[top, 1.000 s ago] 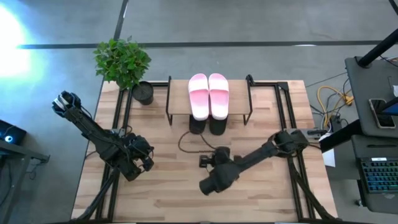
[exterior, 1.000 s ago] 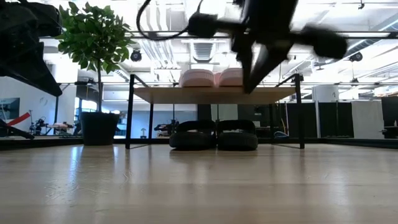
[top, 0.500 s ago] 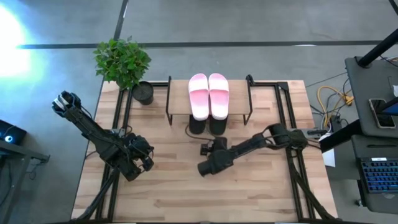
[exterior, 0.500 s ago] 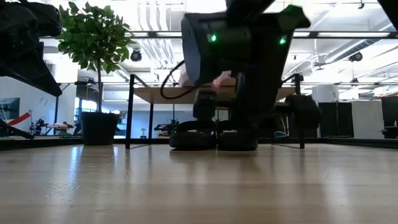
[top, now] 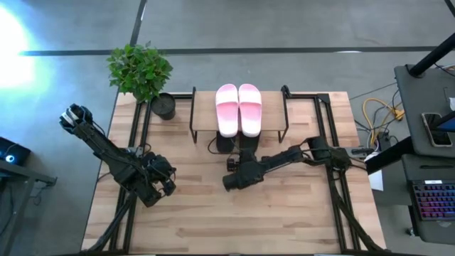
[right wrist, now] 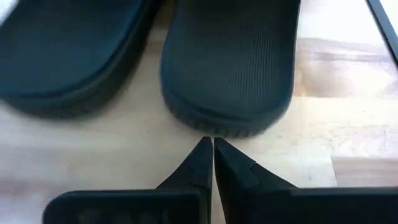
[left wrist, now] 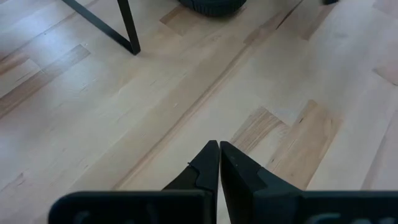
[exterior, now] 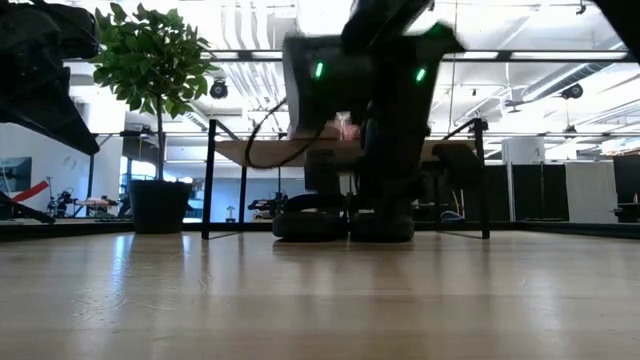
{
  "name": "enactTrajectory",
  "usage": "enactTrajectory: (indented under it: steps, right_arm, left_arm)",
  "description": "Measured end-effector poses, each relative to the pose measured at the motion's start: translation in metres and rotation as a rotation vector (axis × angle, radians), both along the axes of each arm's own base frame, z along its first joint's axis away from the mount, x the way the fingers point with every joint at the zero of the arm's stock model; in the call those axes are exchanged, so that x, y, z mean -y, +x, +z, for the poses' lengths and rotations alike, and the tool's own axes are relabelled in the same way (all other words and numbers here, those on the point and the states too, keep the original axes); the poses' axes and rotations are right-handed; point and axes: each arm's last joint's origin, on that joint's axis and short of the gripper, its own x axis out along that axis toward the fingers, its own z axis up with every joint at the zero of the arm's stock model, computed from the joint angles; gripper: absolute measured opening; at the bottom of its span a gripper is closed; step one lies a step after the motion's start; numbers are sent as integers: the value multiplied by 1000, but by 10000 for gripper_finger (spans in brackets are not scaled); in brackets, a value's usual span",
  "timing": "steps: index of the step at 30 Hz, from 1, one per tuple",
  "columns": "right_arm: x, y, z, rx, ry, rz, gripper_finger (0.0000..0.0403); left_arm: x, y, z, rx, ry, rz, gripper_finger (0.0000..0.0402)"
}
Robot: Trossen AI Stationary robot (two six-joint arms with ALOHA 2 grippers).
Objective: Pick and place slides into the shelf
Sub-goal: Adjust the black slippers, then return to Home Position
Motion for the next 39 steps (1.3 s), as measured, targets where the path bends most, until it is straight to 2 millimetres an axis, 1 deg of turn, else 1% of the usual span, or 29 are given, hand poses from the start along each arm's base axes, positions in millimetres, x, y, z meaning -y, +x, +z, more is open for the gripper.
enactTrajectory:
  steps: [3, 7, 9, 12, 14, 16, 18, 20, 23, 25, 27, 29, 32, 34, 36, 39]
  right_arm:
    - [-25, -6, 15, 63, 20, 46, 8]
    - [-69, -22, 40, 154, 57, 133, 8]
    - [-93, -32, 55, 212, 85, 202, 8]
    - [-125, -42, 81, 372, 162, 366, 8]
    - [-135, -44, 99, 498, 204, 497, 8]
    - [-131, -42, 115, 604, 202, 617, 8]
    - [-114, -39, 127, 701, 156, 694, 8]
    - [-96, -40, 138, 763, 68, 739, 8]
    - [-71, -53, 160, 759, -51, 741, 8]
    - [-59, -65, 174, 761, -76, 748, 8]
    - [-50, -76, 186, 798, -58, 731, 8]
    - [-45, -86, 197, 827, -71, 729, 8]
    - [-46, -96, 218, 805, -183, 844, 8]
    - [-47, -102, 229, 786, -245, 910, 8]
    - [-44, -107, 237, 783, -268, 941, 9]
    - [-22, -110, 242, 805, -198, 1008, 9]
  left_arm:
    - [1, 1, 2, 9, -10, 0, 0]
    - [4, 5, 3, 40, -21, -36, 0]
    - [8, 9, 5, 61, -21, -103, 0]
    - [17, 20, 15, 125, -38, -261, 0]
    - [17, 28, 24, 180, -51, -354, 0]
    - [9, 38, 31, 213, -28, -417, 0]
    - [-3, 52, 38, 249, -19, -514, 0]
    - [-18, 68, 48, 343, -73, -637, 0]
    - [-42, 83, 64, 520, -116, -722, 0]
    - [-58, 89, 73, 611, -112, -709, 0]
    - [-69, 88, 83, 697, -122, -701, 0]
    - [-75, 83, 93, 769, -143, -753, 0]
    - [-78, 72, 103, 820, -159, -825, 0]
    - [-80, 65, 111, 860, -139, -816, 0]
    - [-84, 58, 117, 895, -114, -783, 0]
    - [-90, 50, 123, 930, -97, -708, 0]
